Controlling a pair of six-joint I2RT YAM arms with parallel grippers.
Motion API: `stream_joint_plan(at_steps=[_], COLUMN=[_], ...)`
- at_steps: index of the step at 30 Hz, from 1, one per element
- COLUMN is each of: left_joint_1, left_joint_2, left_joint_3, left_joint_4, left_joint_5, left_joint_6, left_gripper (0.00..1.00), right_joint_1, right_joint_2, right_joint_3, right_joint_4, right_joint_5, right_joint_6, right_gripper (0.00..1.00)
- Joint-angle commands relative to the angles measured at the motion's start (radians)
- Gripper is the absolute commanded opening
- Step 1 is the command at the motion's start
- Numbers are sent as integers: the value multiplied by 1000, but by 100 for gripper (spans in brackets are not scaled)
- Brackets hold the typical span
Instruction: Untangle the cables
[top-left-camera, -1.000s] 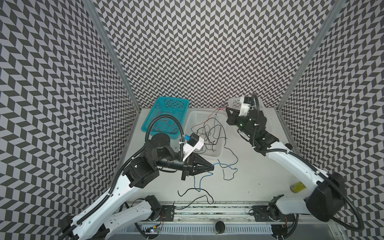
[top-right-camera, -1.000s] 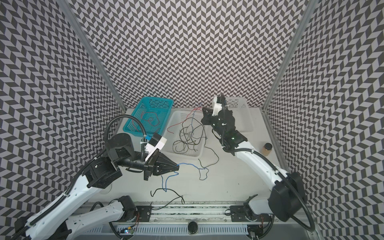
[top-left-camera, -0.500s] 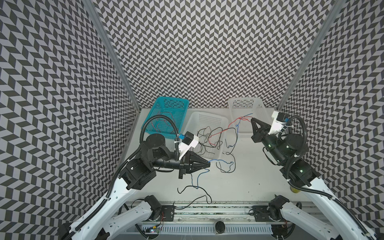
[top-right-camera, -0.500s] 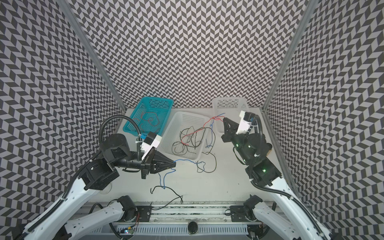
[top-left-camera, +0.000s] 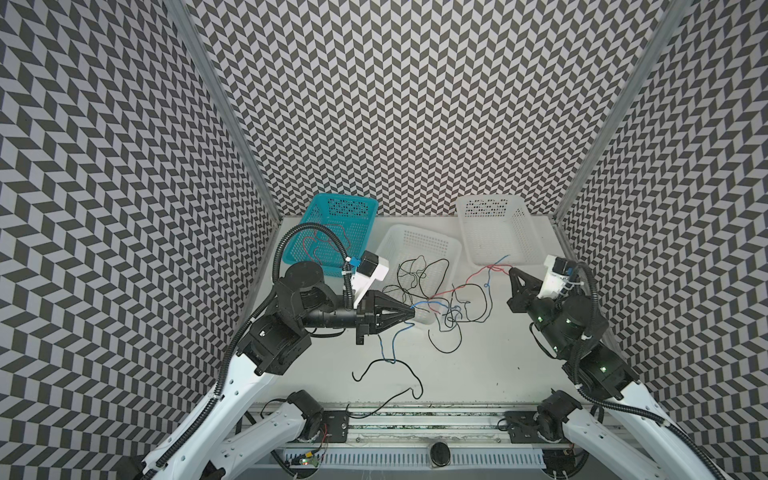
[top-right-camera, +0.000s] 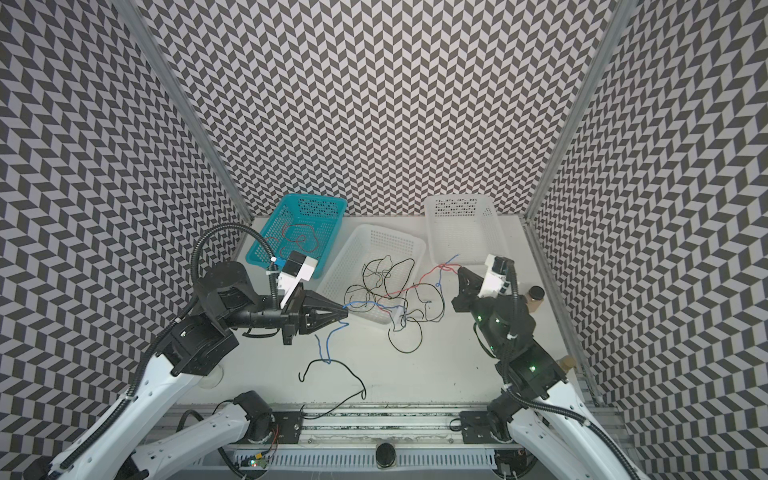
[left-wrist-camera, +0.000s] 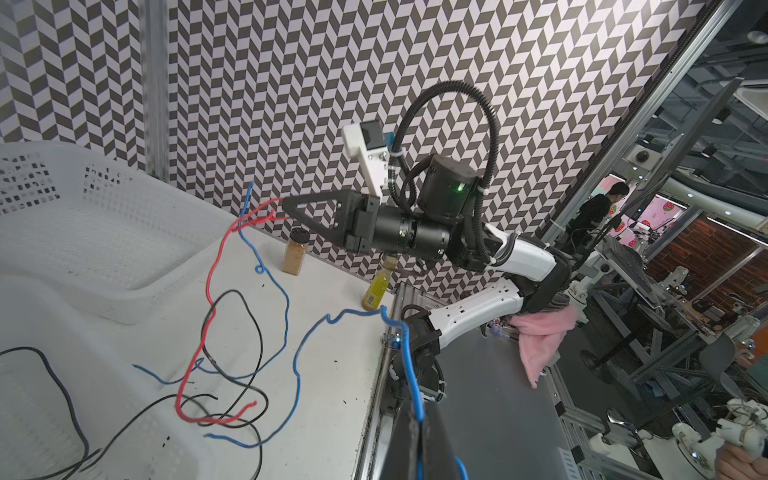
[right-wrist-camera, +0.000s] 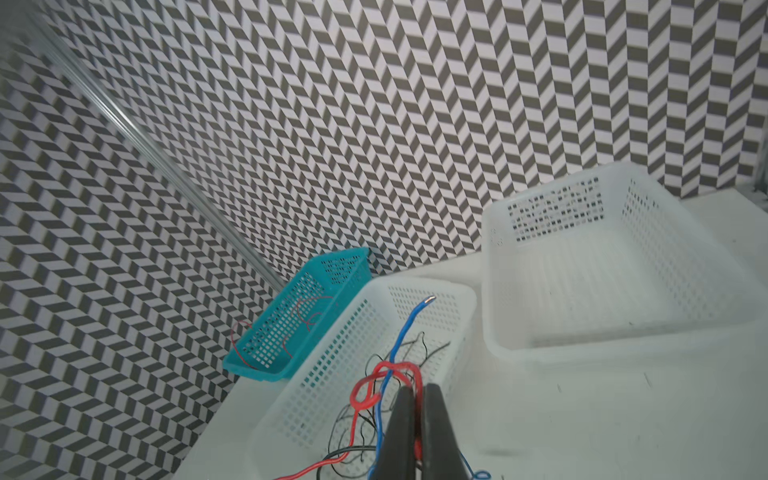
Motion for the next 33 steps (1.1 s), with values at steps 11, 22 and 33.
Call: stream_joint_plan(at_steps=[11, 22, 33], left_joint_1=[5, 5, -20], left_joint_2=[18, 223, 457], left_joint_3=[89, 315, 507], left_joint_4=[80, 102, 149], left_joint_5=[-32, -90, -147], left_joint_6=[-29, -65, -135], left_gripper=[0, 0, 0], right_joint_1=[-3, -3, -3], right_joint_2=[-151, -339, -159], right_joint_3=[-103, -80, 18], right_joint_4=[-165, -454, -615], right_joint_5=[234, 267, 5], right_joint_6=[126, 235, 101], right_gripper=[0, 0, 8])
